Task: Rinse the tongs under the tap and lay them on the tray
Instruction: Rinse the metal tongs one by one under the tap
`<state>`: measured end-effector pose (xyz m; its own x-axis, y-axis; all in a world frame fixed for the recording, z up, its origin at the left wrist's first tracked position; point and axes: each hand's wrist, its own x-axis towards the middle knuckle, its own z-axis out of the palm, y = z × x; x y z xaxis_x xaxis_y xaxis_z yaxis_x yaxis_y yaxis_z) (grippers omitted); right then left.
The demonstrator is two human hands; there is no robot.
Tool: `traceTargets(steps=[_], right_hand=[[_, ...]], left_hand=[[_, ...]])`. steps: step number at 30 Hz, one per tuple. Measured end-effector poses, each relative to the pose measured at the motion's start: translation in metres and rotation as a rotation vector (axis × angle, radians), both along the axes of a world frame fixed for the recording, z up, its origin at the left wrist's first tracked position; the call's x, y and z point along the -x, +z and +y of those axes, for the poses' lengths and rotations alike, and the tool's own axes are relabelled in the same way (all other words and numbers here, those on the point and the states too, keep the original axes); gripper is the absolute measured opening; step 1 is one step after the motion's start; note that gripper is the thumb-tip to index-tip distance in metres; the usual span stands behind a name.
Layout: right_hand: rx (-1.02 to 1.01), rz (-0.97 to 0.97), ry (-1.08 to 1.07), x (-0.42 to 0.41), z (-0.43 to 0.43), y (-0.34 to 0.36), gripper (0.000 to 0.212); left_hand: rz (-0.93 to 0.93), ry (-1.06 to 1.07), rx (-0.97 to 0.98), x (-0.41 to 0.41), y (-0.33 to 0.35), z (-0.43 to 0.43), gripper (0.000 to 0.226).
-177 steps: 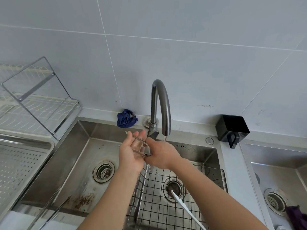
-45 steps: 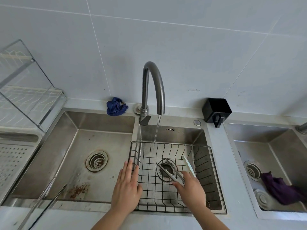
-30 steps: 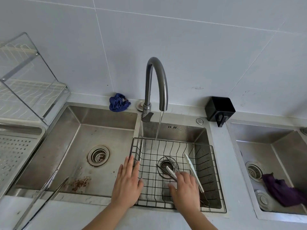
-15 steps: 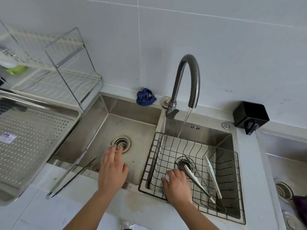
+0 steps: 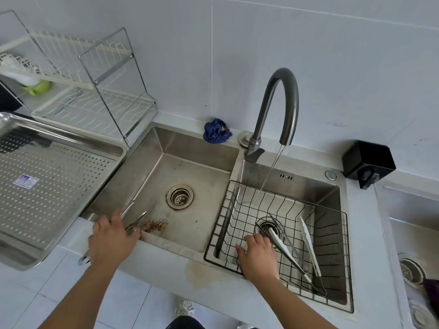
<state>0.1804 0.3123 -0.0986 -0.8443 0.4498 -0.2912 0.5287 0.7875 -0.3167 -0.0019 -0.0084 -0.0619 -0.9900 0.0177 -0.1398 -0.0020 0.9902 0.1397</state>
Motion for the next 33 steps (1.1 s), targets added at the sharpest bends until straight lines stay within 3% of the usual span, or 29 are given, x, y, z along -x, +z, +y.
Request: traceTargets(steps=[4,17,25,33], right_hand=[[0.010,0.005,-0.004,0.000,0.001,0.000,0.044],[0.011,0.024,-0.010,-0.001,0.002,-0.004,0.042],[0.028,0.010,-0.041,-0.001,0.003,-0.006,0.044],[0.430,0.089,-0.286,0.011,0.017,0.013,0.037]], left_hand=[[0.032,-0.057,-0.022,-0.003,-0.004,-0.006,0.058],[0.106,-0.131,-0.038,-0.002,-0.002,-0.005,0.052],[0.154,-0.141,-0.234,-0.015,0.017,0.040,0.048],[0.111,-0.156,-0.519,-0.040,0.041,0.133,0.052]])
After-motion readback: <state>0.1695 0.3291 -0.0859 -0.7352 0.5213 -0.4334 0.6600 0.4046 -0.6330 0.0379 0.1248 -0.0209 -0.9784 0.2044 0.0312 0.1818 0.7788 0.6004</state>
